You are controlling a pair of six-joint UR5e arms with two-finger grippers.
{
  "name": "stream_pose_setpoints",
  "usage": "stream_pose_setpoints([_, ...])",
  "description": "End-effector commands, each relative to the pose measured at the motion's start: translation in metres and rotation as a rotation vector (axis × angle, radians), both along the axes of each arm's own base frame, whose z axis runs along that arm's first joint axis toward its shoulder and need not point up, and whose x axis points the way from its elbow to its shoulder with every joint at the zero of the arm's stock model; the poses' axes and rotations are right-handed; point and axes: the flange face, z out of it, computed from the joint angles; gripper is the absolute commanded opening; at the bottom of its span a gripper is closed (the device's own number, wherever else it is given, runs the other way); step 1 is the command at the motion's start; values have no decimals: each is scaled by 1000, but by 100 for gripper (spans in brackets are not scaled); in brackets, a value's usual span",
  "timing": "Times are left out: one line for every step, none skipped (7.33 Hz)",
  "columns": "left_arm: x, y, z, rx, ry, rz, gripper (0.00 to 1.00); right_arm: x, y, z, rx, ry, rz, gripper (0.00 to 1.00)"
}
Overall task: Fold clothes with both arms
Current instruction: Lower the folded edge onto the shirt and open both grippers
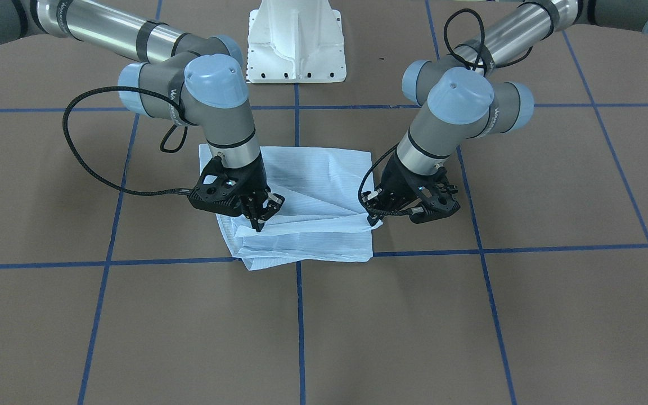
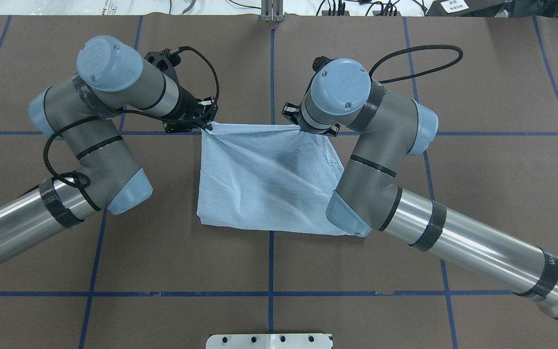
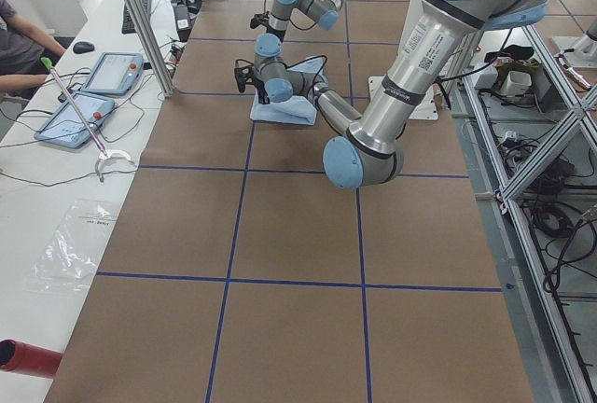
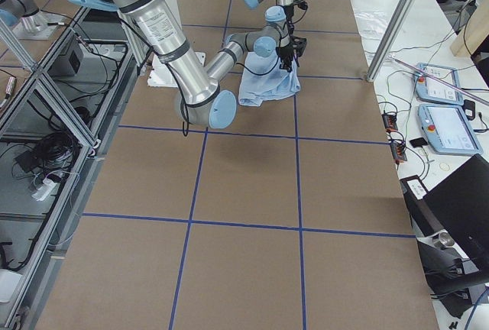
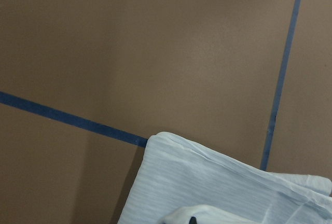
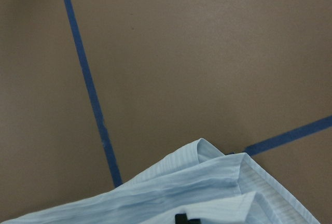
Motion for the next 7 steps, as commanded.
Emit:
stream_pose_setpoints([11, -7, 17, -5, -7, 3, 0, -11, -19, -8, 4, 8, 6, 0])
stream_pose_setpoints([12, -7, 17, -5, -7, 3, 0, -20, -27, -1, 35, -32, 9, 0])
stream_pose_setpoints([12, -7, 17, -4, -7, 4, 0, -25, -31, 9, 40, -39, 9, 0])
stream_pose_setpoints([11, -7, 16, 4, 2, 4, 0, -26, -32, 11, 38, -36, 9, 0])
stream_pose_setpoints([11, -6, 16, 7, 5, 4, 2, -26, -32, 10, 39, -38, 9, 0])
stream_pose_setpoints([11, -7, 17, 5, 5, 1, 96, -26, -32, 13, 36, -33, 9, 78])
stream_pose_setpoints([10, -7, 17, 4, 4, -1, 100, -27, -33, 13, 35, -32, 9, 100])
